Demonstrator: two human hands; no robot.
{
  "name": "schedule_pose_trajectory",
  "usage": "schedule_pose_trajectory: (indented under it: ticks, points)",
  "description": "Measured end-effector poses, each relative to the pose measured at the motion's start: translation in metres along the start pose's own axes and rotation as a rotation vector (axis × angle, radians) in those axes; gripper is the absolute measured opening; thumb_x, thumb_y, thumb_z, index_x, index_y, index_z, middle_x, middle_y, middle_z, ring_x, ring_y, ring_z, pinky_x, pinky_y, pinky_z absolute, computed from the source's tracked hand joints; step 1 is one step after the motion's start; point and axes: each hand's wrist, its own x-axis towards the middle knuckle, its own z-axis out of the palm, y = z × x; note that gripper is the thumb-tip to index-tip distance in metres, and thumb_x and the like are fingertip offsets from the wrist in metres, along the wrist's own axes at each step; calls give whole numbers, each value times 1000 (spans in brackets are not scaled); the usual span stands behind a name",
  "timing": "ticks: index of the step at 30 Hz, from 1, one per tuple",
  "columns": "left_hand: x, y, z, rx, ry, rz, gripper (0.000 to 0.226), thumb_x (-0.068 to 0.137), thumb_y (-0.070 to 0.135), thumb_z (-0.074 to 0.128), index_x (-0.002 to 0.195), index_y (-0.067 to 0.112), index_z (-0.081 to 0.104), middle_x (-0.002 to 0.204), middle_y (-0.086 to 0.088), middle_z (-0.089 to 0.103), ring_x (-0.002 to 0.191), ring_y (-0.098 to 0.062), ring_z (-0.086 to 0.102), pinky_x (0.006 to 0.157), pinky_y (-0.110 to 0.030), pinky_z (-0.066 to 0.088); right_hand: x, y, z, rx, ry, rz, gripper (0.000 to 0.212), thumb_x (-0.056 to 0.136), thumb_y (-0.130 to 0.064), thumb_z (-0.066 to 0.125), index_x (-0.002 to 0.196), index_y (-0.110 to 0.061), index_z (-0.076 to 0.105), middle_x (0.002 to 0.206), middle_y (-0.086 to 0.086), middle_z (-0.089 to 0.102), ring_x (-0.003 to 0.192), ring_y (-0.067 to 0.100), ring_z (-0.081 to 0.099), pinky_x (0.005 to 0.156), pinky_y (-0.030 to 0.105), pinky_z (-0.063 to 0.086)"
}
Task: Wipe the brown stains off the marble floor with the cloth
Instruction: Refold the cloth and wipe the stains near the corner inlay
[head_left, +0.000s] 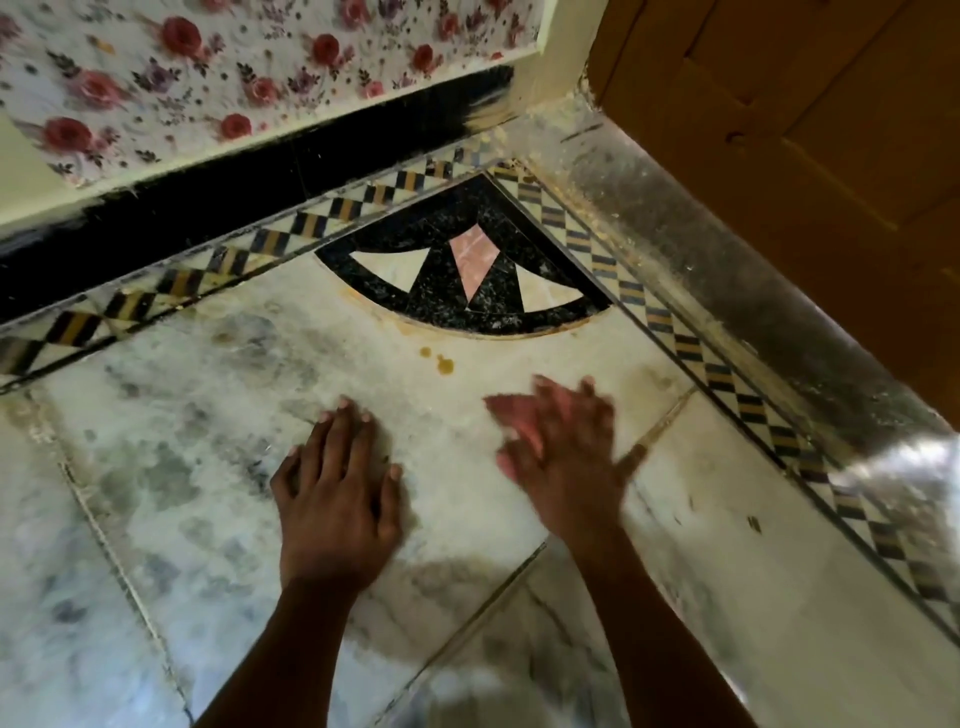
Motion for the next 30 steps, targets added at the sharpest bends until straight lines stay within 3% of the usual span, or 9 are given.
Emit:
schedule_pose_trajectory:
  ticks: [5, 8, 12, 14, 19, 23, 26, 28, 30]
  points:
    - [0, -5, 7, 14, 8, 9, 64, 100, 46, 46, 157, 15, 49, 172, -8, 36, 155, -30, 39, 116, -54, 30, 89, -5, -15, 166, 76, 467, 91, 92, -86, 24, 168, -40, 3, 177, 19, -6, 160, 53, -8, 116, 84, -7]
    - [0, -5, 9, 14, 14, 11, 64, 100, 46, 45, 156, 16, 50, 172, -7, 36, 155, -30, 39, 116, -54, 31, 135, -51, -14, 113, 0, 248, 90, 94, -87, 23, 167, -43, -3, 177, 15, -14, 159, 51, -17, 116, 78, -14]
    - [0, -3, 4, 6, 1, 7, 65, 100, 49, 39, 155, 16, 51, 172, -7, 36, 155, -31, 40, 114, -55, 33, 73, -65, -2, -36, -37, -130, 82, 95, -87, 19, 162, -53, -12, 177, 5, -20, 161, 42, -20, 115, 76, -17]
    - [1, -4, 4, 8, 1, 2, 64, 100, 49, 40, 155, 17, 51, 172, -7, 35, 155, -31, 40, 114, -54, 34, 41, -45, 0, -54, -13, -132, 82, 94, -89, 19, 161, -56, -14, 177, 4, -19, 162, 40, -17, 113, 75, -18]
    - [0, -6, 8, 17, 16, 11, 63, 101, 48, 40, 155, 17, 52, 172, -6, 36, 155, -29, 41, 115, -53, 34, 104, -61, -3, 64, 42, 214, 86, 90, -88, 11, 166, -49, -1, 178, 14, -10, 161, 48, -14, 118, 82, -7]
    - [0, -4, 8, 17, 5, 7, 64, 102, 50, 37, 155, 18, 51, 172, -5, 36, 155, -28, 39, 116, -51, 33, 115, -120, 7, -7, -60, -125, 82, 94, -86, 23, 164, -52, -5, 176, 7, -24, 158, 46, -25, 117, 78, -18]
    - [0, -6, 7, 21, -4, 13, 64, 102, 50, 36, 156, 18, 51, 173, -5, 34, 155, -27, 40, 116, -51, 34, 70, -118, 12, -79, -45, -372, 81, 91, -87, 20, 163, -56, -1, 177, -1, -22, 162, 37, -21, 119, 79, -9]
    - [-1, -5, 6, 24, -9, 18, 64, 103, 49, 37, 157, 18, 50, 174, -4, 32, 156, -27, 38, 116, -51, 34, 49, -92, 11, -102, -41, -317, 83, 88, -91, 22, 161, -61, -5, 178, -3, -20, 163, 33, -15, 117, 79, -7]
    - [0, -5, 7, 23, -14, 14, 64, 102, 49, 39, 158, 19, 49, 175, -4, 30, 157, -25, 36, 117, -51, 34, 59, -73, 4, -38, -18, -58, 81, 89, -90, 26, 159, -64, -4, 178, -2, -14, 164, 35, -10, 116, 81, -8]
